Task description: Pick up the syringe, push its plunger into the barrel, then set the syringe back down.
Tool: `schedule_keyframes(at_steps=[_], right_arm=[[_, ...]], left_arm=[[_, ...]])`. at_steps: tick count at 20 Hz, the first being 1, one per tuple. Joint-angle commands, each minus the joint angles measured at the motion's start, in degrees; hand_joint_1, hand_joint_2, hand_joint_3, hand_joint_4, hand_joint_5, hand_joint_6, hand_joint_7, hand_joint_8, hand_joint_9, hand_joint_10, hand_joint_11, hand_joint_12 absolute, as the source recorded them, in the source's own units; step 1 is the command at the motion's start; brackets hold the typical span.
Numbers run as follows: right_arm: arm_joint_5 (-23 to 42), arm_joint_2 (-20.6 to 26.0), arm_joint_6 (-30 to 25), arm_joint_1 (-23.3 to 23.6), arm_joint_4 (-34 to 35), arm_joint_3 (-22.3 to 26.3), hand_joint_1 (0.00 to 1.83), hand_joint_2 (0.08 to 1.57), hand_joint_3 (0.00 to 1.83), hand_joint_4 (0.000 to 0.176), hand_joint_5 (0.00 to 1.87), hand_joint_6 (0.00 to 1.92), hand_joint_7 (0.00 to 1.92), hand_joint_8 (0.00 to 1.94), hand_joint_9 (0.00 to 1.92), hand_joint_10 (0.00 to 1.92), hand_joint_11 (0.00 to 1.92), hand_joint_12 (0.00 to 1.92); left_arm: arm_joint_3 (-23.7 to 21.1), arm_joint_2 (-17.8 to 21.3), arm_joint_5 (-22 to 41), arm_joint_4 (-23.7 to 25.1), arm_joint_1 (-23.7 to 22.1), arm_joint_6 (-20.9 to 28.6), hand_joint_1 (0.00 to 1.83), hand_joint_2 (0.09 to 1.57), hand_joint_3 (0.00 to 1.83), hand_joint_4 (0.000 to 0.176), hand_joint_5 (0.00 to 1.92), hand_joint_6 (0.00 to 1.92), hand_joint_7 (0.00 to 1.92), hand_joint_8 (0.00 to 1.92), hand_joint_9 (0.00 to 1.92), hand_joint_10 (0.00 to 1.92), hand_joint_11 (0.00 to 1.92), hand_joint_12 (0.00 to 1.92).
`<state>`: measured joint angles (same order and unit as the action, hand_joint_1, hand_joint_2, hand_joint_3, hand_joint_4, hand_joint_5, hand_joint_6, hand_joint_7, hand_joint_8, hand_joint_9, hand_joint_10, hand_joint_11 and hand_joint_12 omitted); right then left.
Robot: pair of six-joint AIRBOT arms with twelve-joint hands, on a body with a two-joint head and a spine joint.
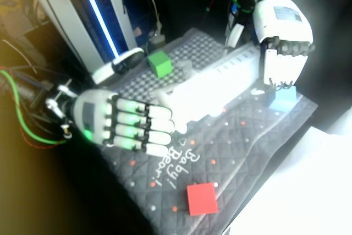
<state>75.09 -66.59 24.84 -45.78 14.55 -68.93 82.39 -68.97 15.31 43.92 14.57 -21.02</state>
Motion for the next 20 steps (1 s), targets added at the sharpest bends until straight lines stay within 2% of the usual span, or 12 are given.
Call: schedule_keyframes(at_steps=[1, 2, 3, 5, 6, 10, 14, 20], right_arm=[[5.6, -0.7, -0.4, 1.5, -9.6, 0.4, 0.00, 0.85, 0.00, 0.000, 0.00, 0.00, 0.00, 0.00, 0.00, 0.00, 0.00, 0.00], [5.6, -0.7, -0.4, 1.5, -9.7, 0.4, 0.00, 0.85, 0.00, 0.000, 0.00, 0.00, 0.00, 0.00, 0.00, 0.00, 0.00, 0.00], [5.6, -0.7, -0.4, 1.5, -9.8, 0.4, 0.00, 0.86, 0.00, 0.000, 0.00, 0.00, 0.00, 0.00, 0.00, 0.00, 0.01, 0.00], [5.6, -0.7, -0.4, 1.5, -9.9, 0.4, 0.00, 0.84, 0.00, 0.000, 0.00, 0.00, 0.00, 0.00, 0.00, 0.00, 0.03, 0.01], [5.6, -0.7, -0.4, 1.6, -9.9, 0.4, 0.00, 0.85, 0.00, 0.000, 0.00, 0.00, 0.00, 0.00, 0.00, 0.00, 0.04, 0.02], [5.6, -0.9, -0.4, 1.6, -9.9, 0.4, 0.00, 0.82, 0.00, 0.000, 0.00, 0.00, 0.00, 0.00, 0.00, 0.00, 0.03, 0.01], [5.4, -1.1, -0.5, 1.8, -10.1, 0.4, 0.00, 0.84, 0.00, 0.000, 0.00, 0.00, 0.00, 0.00, 0.00, 0.00, 0.02, 0.01], [5.3, -1.3, -0.5, 1.9, -10.4, 0.4, 0.00, 0.83, 0.00, 0.000, 0.00, 0.00, 0.00, 0.00, 0.00, 0.00, 0.04, 0.01]], left_arm=[[-0.6, -1.8, 8.1, -0.8, -1.3, 0.6, 1.20, 1.22, 0.17, 0.000, 1.25, 1.92, 1.52, 1.92, 1.51, 1.92, 1.29, 1.92], [-0.5, -1.9, 8.0, -0.8, -1.3, 0.6, 1.17, 1.23, 0.18, 0.000, 1.24, 1.92, 1.52, 1.92, 1.48, 1.92, 1.02, 1.92], [-0.5, -1.9, 8.0, -0.8, -1.3, 0.6, 1.24, 1.19, 0.17, 0.000, 1.26, 1.92, 1.52, 1.92, 1.51, 1.92, 1.22, 1.92], [-0.4, -2.0, 8.0, -0.8, -1.3, 0.6, 1.29, 1.17, 0.17, 0.000, 1.27, 1.92, 1.51, 1.92, 1.55, 1.92, 1.50, 1.92], [-0.4, -2.0, 8.1, -0.8, -1.3, 0.6, 1.30, 1.18, 0.17, 0.000, 1.27, 1.92, 1.51, 1.92, 1.56, 1.92, 1.54, 1.92], [-0.3, -2.2, 8.2, -0.9, -1.3, 0.7, 1.30, 1.17, 0.19, 0.000, 1.25, 1.92, 1.48, 1.92, 1.52, 1.92, 1.42, 1.92], [0.0, -2.6, 8.0, -0.9, -1.3, 0.6, 1.30, 1.17, 0.18, 0.000, 1.26, 1.92, 1.48, 1.92, 1.54, 1.92, 1.53, 1.92], [0.2, -3.2, 8.2, -0.9, -1.3, 0.6, 1.32, 1.16, 0.17, 0.000, 1.28, 1.92, 1.49, 1.92, 1.55, 1.92, 1.54, 1.92]])
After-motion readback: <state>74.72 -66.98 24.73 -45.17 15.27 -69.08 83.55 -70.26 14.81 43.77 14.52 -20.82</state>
